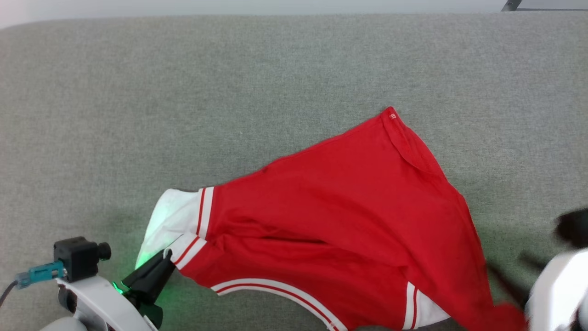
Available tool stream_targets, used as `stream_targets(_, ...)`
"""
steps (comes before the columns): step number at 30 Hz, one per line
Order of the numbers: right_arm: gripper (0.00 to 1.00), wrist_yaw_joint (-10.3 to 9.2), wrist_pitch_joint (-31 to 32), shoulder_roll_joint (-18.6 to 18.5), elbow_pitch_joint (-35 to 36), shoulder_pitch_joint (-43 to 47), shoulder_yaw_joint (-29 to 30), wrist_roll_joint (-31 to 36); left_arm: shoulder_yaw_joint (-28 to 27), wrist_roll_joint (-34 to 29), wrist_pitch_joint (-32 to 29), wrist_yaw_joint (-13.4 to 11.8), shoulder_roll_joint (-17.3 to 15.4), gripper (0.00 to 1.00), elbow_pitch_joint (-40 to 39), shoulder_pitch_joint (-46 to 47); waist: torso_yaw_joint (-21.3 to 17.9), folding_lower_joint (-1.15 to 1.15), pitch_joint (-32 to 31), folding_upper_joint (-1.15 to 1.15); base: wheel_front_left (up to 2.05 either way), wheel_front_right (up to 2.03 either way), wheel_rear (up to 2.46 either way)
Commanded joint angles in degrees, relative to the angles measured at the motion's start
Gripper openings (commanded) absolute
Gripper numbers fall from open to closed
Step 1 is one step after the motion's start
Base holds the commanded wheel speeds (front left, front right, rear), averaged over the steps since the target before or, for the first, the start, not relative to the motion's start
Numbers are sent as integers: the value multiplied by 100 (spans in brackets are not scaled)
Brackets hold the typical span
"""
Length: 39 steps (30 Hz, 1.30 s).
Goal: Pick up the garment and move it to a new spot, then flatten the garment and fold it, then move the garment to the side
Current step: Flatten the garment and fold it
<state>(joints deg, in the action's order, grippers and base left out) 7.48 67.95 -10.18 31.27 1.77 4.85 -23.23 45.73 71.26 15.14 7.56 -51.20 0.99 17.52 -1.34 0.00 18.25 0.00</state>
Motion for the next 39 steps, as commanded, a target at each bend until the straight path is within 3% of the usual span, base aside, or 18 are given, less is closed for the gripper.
stream_targets(1,100,2,-73,-151,130,-330,151,-7,-28,-39,-4,-16,24,0,-19,-60,14,0,23,0,0,0,0)
stream_targets(9,100,2,-720,-374,-144,-1937,153,253,13,-148,-5,-16,41,0,-142,138,170,0,247,0,0,0,0)
stream_targets(17,100,2,-1666,-281,-2124,-3546,-791,629,108,-149,-5,-17,11,0,-206,387,410,0,607,0,0,0,0)
stream_targets(25,100,1,-1416,-365,-3803,-4293,-1545,721,173,-119,-5,-17,53,0,-226,583,614,0,785,0,0,0,0)
stream_targets(29,100,2,-1136,-440,-4137,-4328,-1703,596,181,-95,-5,-17,90,0,-197,626,672,0,812,0,0,0,0)
stream_targets(30,80,2,-1100,-448,-4174,-4293,-1738,553,176,-90,-5,-17,95,0,-189,644,677,0,814,0,0,0,0)
stream_targets(32,0,2,-1146,-443,-4208,-4263,-1676,498,175,-92,-5,-16,113,0,-168,664,679,0,800,0,0,0,0)
stream_targets(37,0,2,-1831,-288,-4191,-4317,-1218,607,114,266,-5,-16,214,0,-304,740,647,0,660,0,0,0,0)
stream_targets(39,0,-1,-2188,-112,-4270,-4452,-665,786,89,268,-5,-17,28,0,-307,884,609,0,594,0,0,0,0)
